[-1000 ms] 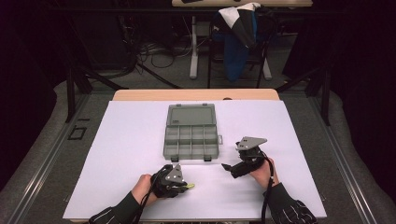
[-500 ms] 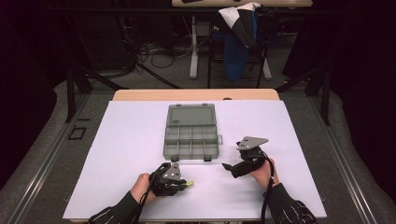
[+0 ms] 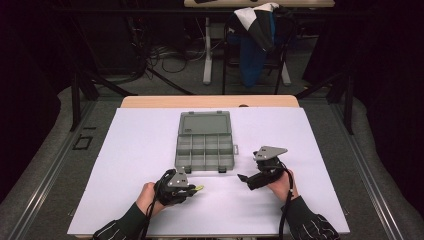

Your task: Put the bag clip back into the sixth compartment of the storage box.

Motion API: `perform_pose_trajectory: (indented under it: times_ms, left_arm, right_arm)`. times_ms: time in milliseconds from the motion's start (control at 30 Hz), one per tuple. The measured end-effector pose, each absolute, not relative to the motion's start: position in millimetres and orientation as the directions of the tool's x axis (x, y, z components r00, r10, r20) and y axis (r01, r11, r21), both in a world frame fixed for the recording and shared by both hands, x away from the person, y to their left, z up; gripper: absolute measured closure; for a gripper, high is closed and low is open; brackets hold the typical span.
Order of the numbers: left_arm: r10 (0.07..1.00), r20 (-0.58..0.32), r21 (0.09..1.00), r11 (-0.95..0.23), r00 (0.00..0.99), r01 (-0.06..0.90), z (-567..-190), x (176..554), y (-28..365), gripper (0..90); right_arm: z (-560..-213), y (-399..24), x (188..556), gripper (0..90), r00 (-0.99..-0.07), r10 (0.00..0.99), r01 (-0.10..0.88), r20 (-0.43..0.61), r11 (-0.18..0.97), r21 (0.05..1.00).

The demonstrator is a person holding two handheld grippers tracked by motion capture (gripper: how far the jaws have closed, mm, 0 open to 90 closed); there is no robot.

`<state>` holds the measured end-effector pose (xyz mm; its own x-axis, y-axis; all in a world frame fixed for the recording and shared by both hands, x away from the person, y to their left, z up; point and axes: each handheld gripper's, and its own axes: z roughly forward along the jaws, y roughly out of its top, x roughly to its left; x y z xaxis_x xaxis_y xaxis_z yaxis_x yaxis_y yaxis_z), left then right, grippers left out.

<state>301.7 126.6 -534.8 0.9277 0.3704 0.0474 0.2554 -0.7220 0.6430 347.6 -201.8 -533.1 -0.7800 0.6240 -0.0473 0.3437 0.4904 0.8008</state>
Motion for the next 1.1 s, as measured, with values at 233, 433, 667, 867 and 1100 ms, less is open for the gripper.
perform_pose_trajectory:
  times_ms: [233,433,667,867,1100]
  left_arm:
    - [0.393,0.073,0.656,-0.712,0.917,0.253,-532.3,304.1,133.4,79.4]
    - [0.417,0.080,0.660,-0.703,0.905,0.265,-531.5,306.3,137.9,79.4]
    - [0.434,0.092,0.672,-0.691,0.896,0.266,-527.4,309.9,138.7,79.4]
    - [0.447,0.098,0.685,-0.679,0.889,0.266,-522.8,314.2,142.1,79.4]
    - [0.453,0.110,0.689,-0.676,0.885,0.261,-518.8,318.3,141.4,79.5]
  right_arm:
    - [-531.2,-200.4,347.5,0.0,-0.782,0.621,0.338,-0.058,0.499,0.798]
    - [-533.3,-198.1,349.5,0.0,-0.782,0.621,0.338,-0.054,0.495,0.801]
    - [-531.4,-198.5,348.5,0.0,-0.779,0.625,0.334,-0.055,0.487,0.807]
    - [-531.0,-198.5,348.1,0.0,-0.777,0.627,0.334,-0.053,0.482,0.810]
    - [-530.3,-198.8,349.0,0.0,-0.772,0.633,0.335,-0.054,0.478,0.812]
